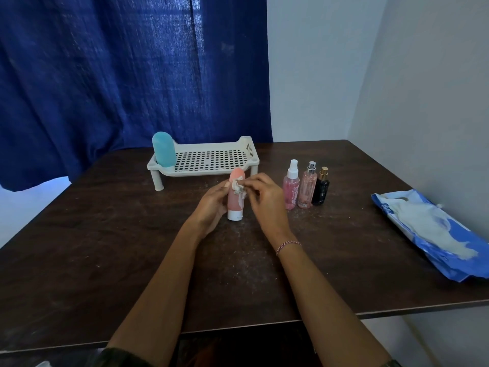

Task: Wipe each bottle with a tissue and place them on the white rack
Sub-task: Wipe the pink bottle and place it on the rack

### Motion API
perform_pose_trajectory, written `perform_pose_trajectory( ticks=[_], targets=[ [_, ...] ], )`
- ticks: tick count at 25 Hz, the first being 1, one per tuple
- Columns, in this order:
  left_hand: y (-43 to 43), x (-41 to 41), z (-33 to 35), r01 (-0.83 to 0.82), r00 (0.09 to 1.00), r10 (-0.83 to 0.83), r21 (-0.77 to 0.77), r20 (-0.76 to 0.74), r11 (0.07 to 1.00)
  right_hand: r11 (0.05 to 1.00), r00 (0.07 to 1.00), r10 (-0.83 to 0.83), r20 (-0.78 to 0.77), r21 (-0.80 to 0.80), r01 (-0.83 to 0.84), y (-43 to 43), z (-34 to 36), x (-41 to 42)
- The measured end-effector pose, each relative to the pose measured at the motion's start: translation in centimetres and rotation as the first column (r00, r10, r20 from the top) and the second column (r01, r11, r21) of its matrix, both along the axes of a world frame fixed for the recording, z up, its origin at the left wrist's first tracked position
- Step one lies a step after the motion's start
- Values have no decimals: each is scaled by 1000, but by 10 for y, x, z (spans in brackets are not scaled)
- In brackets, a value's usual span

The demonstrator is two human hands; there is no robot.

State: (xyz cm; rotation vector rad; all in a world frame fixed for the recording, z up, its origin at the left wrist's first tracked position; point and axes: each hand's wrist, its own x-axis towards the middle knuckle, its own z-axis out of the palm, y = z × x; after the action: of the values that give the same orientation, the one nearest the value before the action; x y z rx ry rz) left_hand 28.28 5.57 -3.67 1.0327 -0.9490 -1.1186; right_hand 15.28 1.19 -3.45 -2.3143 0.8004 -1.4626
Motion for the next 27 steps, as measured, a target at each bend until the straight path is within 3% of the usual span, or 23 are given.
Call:
perform_pose_trajectory(
  ticks=[5, 11, 18, 27],
  targets=[
    [0, -2, 2, 5, 1000, -5, -9, 25, 1000, 996, 997, -74, 19, 44, 73, 3, 0, 7],
    [-5, 11, -4, -27, 986, 29, 11, -163, 1000, 999, 997, 41, -63, 31, -39, 8, -1, 7],
    [-6, 12, -2, -49, 967, 59, 47, -246, 998, 994, 991, 1, -134, 105, 13, 0, -3, 8],
    [-3, 23, -1, -111, 933, 110, 18, -342, 994, 996, 987, 81, -137, -27, -85, 17, -7, 21]
  ],
)
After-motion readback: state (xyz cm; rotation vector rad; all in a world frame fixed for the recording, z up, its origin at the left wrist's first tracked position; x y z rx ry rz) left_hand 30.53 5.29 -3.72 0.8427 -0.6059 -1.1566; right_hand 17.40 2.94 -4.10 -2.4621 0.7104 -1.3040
